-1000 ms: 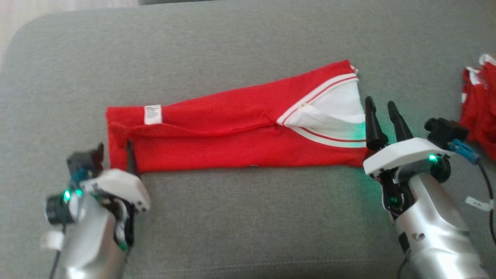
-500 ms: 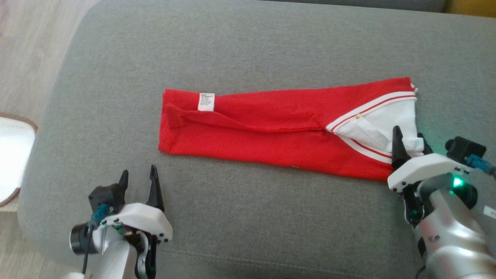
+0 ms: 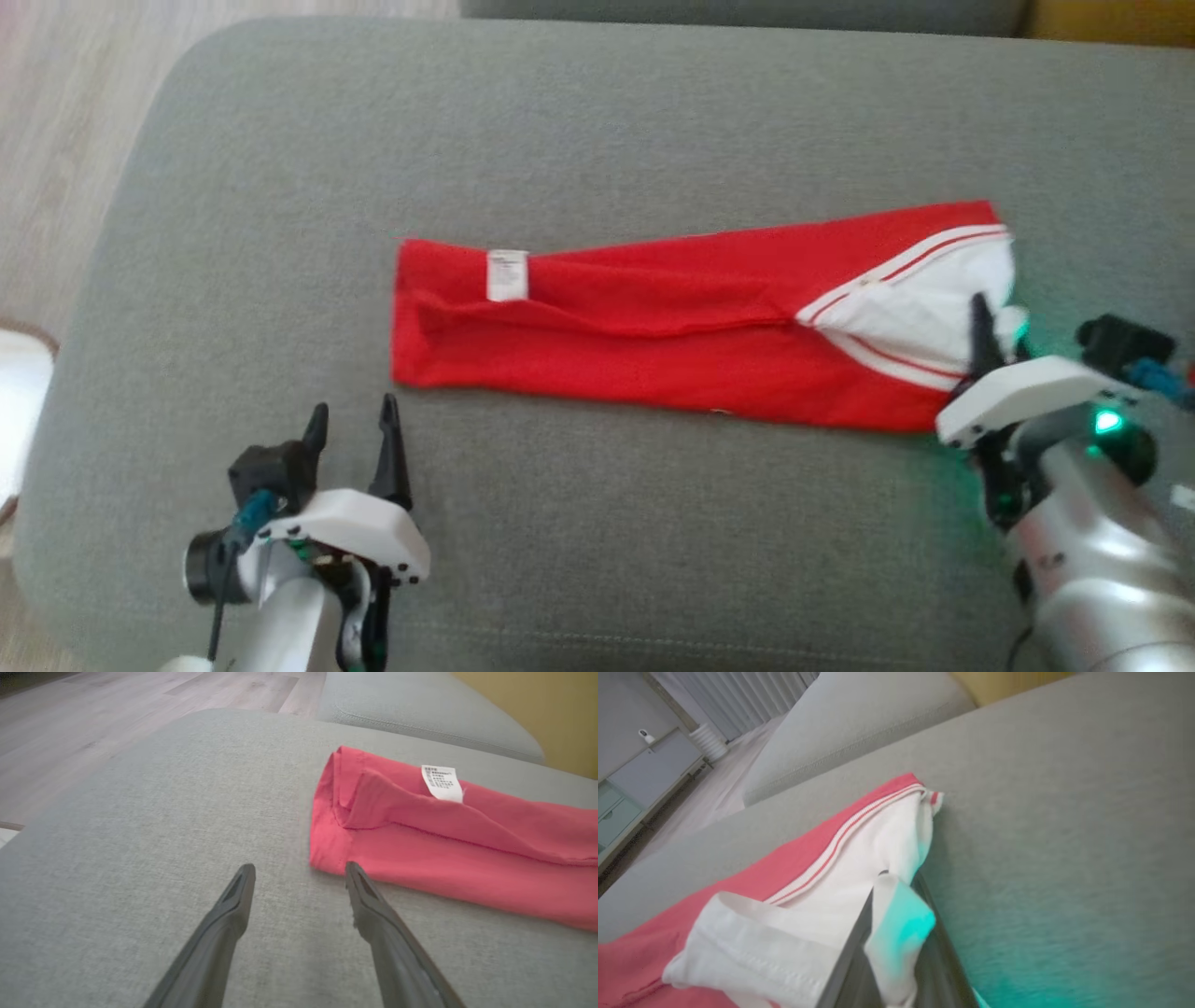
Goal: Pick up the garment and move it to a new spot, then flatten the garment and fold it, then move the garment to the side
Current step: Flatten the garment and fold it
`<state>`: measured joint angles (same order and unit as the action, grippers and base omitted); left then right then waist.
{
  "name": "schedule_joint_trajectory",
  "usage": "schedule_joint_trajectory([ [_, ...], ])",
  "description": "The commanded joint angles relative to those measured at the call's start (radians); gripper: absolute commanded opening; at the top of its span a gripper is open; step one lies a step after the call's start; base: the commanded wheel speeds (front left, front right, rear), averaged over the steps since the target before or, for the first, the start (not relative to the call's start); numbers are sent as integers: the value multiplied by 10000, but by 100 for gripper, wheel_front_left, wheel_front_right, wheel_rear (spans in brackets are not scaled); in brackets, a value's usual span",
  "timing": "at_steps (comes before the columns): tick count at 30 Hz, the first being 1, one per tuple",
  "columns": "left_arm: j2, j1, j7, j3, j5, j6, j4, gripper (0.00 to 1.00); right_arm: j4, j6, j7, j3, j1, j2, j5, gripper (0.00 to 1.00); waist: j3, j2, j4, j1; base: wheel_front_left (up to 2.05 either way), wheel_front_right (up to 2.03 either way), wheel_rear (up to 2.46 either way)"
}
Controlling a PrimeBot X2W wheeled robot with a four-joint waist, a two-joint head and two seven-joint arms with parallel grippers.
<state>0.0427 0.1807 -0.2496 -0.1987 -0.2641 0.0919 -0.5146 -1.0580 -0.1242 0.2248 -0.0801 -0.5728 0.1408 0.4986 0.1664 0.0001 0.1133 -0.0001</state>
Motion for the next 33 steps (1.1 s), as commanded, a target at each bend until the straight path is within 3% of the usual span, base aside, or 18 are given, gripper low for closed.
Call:
schedule_joint_trajectory([
  [1, 78, 212, -122, 114, -119, 13, 361, 100, 563, -65, 250, -41, -203, 357, 80, 0, -185, -1, -263, 1, 0, 0, 0],
  [5, 77, 190, -122, -151, -289, 90, 406, 100, 1389, -65, 318, -236, -210, 458, 123, 0, -284, -1, -402, 1, 0, 0, 0],
  [9, 77, 127, -122, -490, -513, 179, 381, 100, 2752, -65, 292, -1116, 44, 213, 359, 0, -393, -1, -408, 1, 0, 0, 0],
  [17, 76, 107, -122, -1159, -811, 238, 310, 100, 4873, -65, -825, -3318, 678, -240, 967, 0, -372, -1, 580, 1, 0, 0, 0],
  [27, 76, 121, -122, -1857, -1179, 393, 266, 100, 4494, -65, -1230, -4041, 239, -676, 814, 0, -92, -1, 2675, 1, 0, 0, 0],
  [32, 76, 104, -122, -2093, -1311, 435, 243, 100, 3818, -65, -1141, -4310, -290, -859, 817, 0, -49, -1, 3236, 1, 0, 0, 0],
  [33, 76, 109, -122, -2142, -1334, 448, 235, 100, 3724, -65, -1069, -4372, -381, -878, 904, 12, -57, -1, 3279, 1, 0, 0, 0],
])
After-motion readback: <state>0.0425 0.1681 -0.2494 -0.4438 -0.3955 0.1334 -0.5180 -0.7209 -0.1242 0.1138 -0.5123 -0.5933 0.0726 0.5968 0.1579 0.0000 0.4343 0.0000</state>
